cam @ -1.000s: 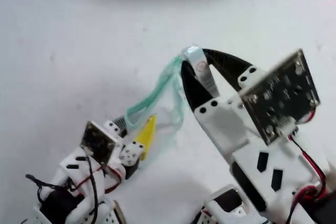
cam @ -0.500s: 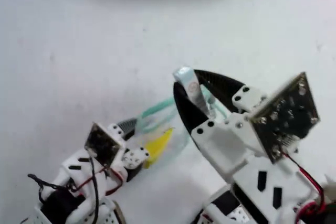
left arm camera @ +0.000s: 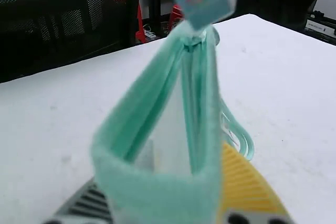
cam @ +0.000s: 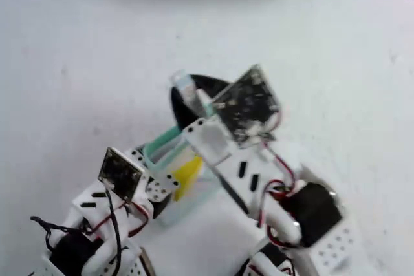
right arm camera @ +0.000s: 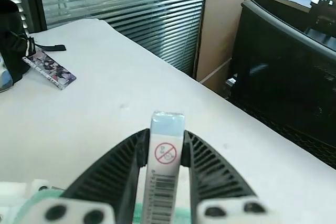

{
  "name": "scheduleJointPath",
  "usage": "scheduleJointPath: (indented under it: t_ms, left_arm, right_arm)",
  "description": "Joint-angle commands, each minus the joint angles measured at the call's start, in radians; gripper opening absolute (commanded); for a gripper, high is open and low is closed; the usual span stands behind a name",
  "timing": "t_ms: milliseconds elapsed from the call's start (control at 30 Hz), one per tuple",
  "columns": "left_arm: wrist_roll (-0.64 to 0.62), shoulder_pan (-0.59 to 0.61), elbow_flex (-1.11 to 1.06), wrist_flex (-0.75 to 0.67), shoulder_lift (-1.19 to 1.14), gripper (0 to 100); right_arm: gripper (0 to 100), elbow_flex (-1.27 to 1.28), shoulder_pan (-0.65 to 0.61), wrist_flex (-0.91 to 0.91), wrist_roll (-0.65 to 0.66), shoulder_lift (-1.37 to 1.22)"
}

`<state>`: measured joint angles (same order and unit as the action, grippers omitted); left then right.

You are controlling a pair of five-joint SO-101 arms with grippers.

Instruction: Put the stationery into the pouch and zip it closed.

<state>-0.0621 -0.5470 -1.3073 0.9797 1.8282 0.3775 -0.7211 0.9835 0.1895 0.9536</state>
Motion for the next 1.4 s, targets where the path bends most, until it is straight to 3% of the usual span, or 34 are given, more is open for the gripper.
scheduleJointPath:
  t_ms: [0,333,567,667,800,967,1100,1367]
  left_arm:
    - [0.002,0.012,0.015,-0.002,-0.001,20]
    - [0.002,0.010,0.014,-0.002,-0.001,20]
    - [0.002,0.012,0.014,0.000,-0.001,20]
    - [0.002,0.015,0.014,0.000,-0.001,20]
    - [0.002,0.015,0.014,-0.002,-0.001,20]
    - [0.002,0.015,0.014,-0.002,-0.001,20]
    - [0.002,0.015,0.014,-0.002,-0.001,20]
    - [0.000,0.015,0.012,0.006,-0.001,19]
  right_arm:
    - [1.7,0.048,-0.053,-0.068,-0.008,0.028]
    - [1.7,0.129,-0.064,-0.054,-0.006,0.099]
    - [1.7,0.367,-0.081,-0.381,-0.006,0.105]
    - [1.7,0.408,-0.084,-0.418,-0.006,0.108]
    - [1.6,0.371,-0.082,-0.274,0.020,0.168]
    - [7.5,0.264,-0.079,-0.007,0.229,0.262]
    - [22.4,0.160,-0.041,0.114,0.170,0.274]
    - [20.6,-0.089,0.044,0.232,0.157,0.222]
